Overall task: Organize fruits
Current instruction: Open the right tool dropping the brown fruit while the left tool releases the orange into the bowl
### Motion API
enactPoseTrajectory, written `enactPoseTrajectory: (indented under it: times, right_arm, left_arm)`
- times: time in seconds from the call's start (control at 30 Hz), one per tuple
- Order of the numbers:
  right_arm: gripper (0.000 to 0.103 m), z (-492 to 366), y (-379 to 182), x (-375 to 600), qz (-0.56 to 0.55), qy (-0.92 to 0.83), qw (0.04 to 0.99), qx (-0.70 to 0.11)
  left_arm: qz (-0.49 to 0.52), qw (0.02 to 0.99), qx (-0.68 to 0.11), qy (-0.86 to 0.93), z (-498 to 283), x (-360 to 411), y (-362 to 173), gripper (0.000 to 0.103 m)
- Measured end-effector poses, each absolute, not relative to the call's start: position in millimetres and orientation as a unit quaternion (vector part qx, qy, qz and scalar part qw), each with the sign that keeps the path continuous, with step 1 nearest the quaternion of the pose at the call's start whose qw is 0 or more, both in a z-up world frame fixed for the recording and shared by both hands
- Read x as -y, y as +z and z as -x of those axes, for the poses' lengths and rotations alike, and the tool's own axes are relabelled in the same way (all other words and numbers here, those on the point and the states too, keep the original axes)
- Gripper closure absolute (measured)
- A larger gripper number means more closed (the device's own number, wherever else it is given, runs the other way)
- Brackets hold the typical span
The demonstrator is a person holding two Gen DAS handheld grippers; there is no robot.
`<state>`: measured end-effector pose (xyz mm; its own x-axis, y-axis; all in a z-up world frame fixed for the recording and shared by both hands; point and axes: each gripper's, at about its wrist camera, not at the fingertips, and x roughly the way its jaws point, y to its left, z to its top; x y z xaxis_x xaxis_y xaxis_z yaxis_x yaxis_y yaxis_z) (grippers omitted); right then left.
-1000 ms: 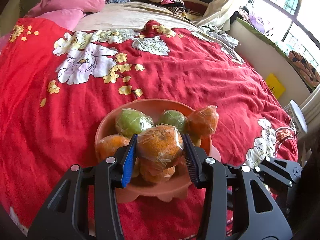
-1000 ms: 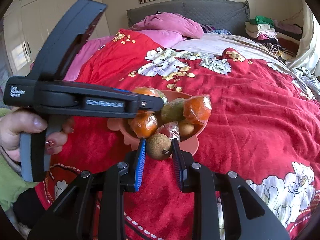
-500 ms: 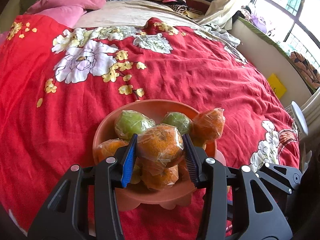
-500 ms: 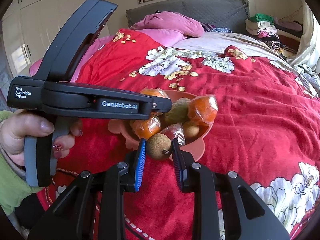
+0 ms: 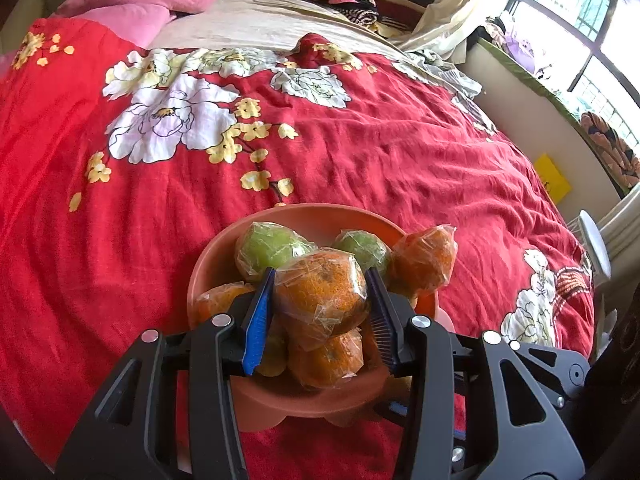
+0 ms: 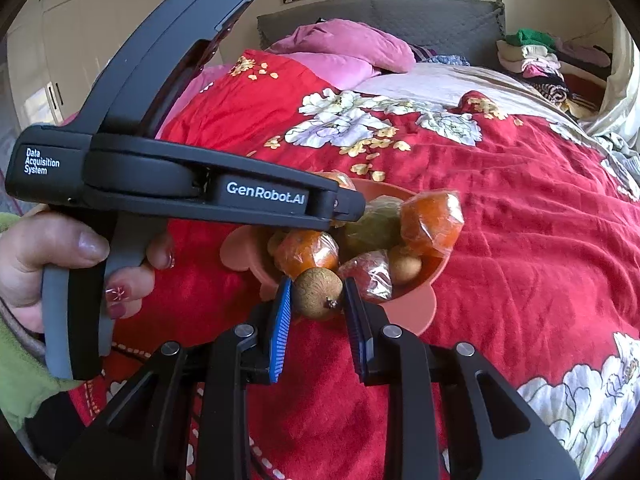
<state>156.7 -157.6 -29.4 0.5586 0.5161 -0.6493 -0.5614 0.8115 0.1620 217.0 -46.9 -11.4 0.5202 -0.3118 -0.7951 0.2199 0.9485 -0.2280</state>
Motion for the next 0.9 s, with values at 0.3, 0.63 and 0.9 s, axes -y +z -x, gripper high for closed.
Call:
enactPoseTrajectory:
  times: [0.3,0.63,0.9]
  right_arm:
    - [0.078,-160.3,-31.9,151.0,0.041,0.303,0.885,-0.352]
    - [0.071,-158.3,-30.3,154.5,0.036,0.303,0.886,-0.349]
    - [0.059,-154.3,-29.8,156.5,0.037,0.302,0.886,-0.35]
  left_arm:
    - [0.049,0.871,-0.465,-0.153,-217.4,46.5,-11.7,0.067]
    - [0.049,0.87,-0.466,-0.153,-217.1,46.6,-12.0,0.067]
    - [0.05,0.871,-0.465,-0.151,-216.6,46.6,-12.0,0.067]
